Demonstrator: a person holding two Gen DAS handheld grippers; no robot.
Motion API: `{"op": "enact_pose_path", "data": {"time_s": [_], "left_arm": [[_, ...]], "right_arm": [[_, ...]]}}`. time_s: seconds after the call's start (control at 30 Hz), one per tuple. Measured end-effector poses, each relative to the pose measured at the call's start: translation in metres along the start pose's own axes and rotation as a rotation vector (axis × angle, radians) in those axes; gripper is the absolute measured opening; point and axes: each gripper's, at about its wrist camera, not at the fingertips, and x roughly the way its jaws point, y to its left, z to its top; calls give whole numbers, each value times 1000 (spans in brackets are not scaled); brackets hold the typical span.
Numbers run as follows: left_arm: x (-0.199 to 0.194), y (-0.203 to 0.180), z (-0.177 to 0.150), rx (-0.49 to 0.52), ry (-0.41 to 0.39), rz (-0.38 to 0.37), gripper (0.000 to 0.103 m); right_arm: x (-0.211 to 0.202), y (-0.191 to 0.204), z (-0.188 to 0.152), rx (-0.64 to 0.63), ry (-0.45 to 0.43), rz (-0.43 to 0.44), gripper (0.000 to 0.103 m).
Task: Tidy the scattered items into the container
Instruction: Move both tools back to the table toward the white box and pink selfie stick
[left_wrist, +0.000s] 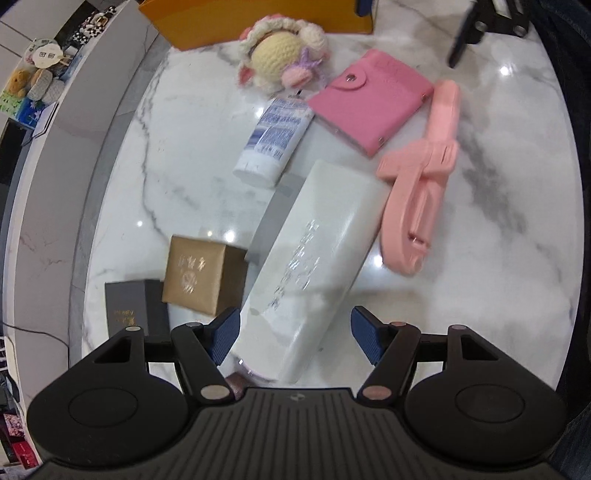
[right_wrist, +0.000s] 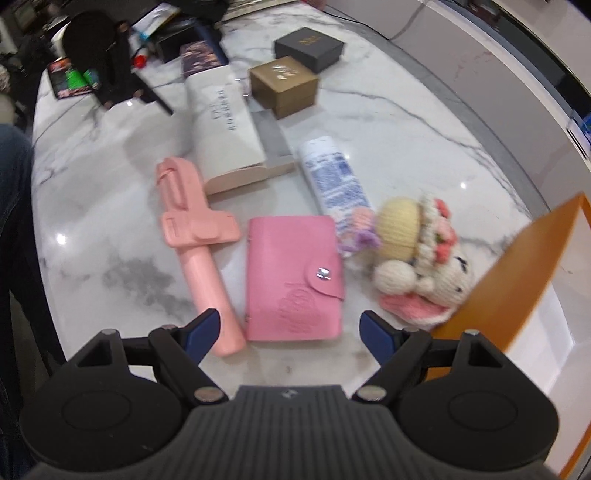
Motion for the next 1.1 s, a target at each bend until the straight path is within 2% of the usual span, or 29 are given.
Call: {"op": "enact_pose_path", "data": {"time_s": [0.07,0.27,0.4,0.6,0.7,0.97,1.07,1.1], "left_arm": [[-1,3,-4,-7,-19,-4,79],[5,-5,3,82,-21,16,79],[11,-5,8,128,-39,-6,70],[24,-14,12,224,-44,-35,70],[30,-20,14,272,-49,-19,74],[45,-22,18,279,-38,-28,78],[52,-24,19,295,-17,-9,78],[54,-25,19,303,-16,1,81]], "right_arm": [[3,7,3,-15,-7,20,84],[14,29,11,-73,-5,45,83],[12,24,11,-51,-11,37,83],[5,6,-1,7,-12,21,83],[5,2,-8,21,-8,16,83],[9,1,-16,30,0,26,83],[11,2,-14,26,-4,29,83],[11,3,-13,23,-6,30,83]]}}
